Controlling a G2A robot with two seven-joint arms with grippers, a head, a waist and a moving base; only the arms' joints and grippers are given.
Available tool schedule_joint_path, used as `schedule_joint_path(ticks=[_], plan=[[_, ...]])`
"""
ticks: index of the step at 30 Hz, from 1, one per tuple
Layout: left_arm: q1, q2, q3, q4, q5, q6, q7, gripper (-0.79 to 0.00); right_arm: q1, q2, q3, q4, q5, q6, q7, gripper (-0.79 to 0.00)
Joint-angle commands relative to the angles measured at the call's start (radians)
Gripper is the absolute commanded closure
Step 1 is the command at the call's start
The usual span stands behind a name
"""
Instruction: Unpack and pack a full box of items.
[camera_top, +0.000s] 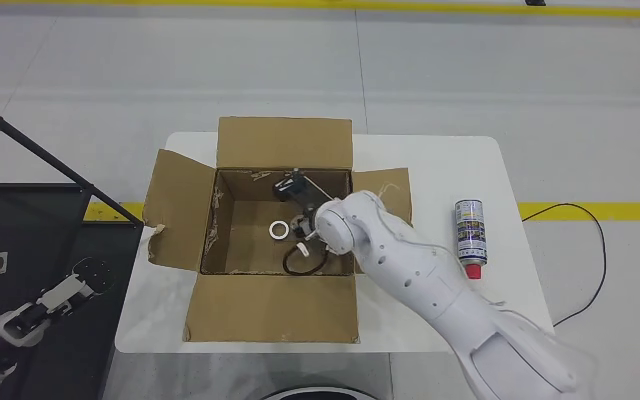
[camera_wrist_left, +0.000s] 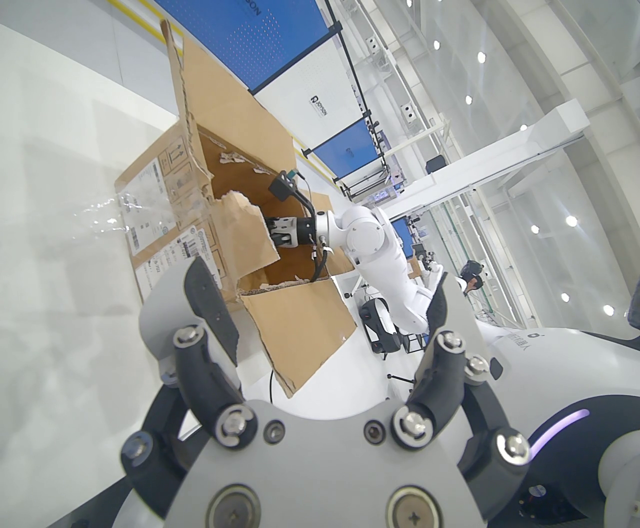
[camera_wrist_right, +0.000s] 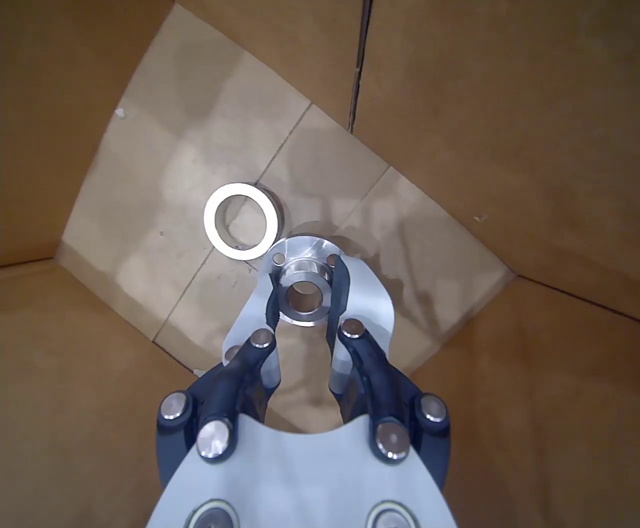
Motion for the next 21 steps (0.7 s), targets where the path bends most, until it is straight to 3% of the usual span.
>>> schedule_joint_path(ticks=[1, 6, 7, 9, 19, 21], plan=[[0.000, 0.000, 0.000, 0.000, 0.000, 0.000, 0.000, -0.785, 0.007, -0.008, -0.008, 0.023, -0.005, -0.004, 0.007, 0.000], [0.000, 0.000, 0.000, 0.000, 0.000, 0.000, 0.000, -0.785, 0.021, -0.030, -0.030, 0.070, -0.026, -0.013, 0.015, -0.006], [0.000, 0.000, 0.000, 0.000, 0.000, 0.000, 0.000, -0.785, 0.022, -0.032, -0.030, 0.074, -0.026, -0.014, 0.015, -0.099], [0.000, 0.000, 0.000, 0.000, 0.000, 0.000, 0.000, -0.785, 0.026, -0.039, -0.028, 0.087, -0.027, -0.015, 0.014, -0.191], [0.000, 0.000, 0.000, 0.000, 0.000, 0.000, 0.000, -0.785, 0.030, -0.042, 0.000, 0.061, -0.062, -0.029, 0.045, -0.385], [0.000, 0.000, 0.000, 0.000, 0.000, 0.000, 0.000, -0.785, 0.025, -0.037, 0.014, 0.026, -0.072, -0.033, 0.065, -0.480]])
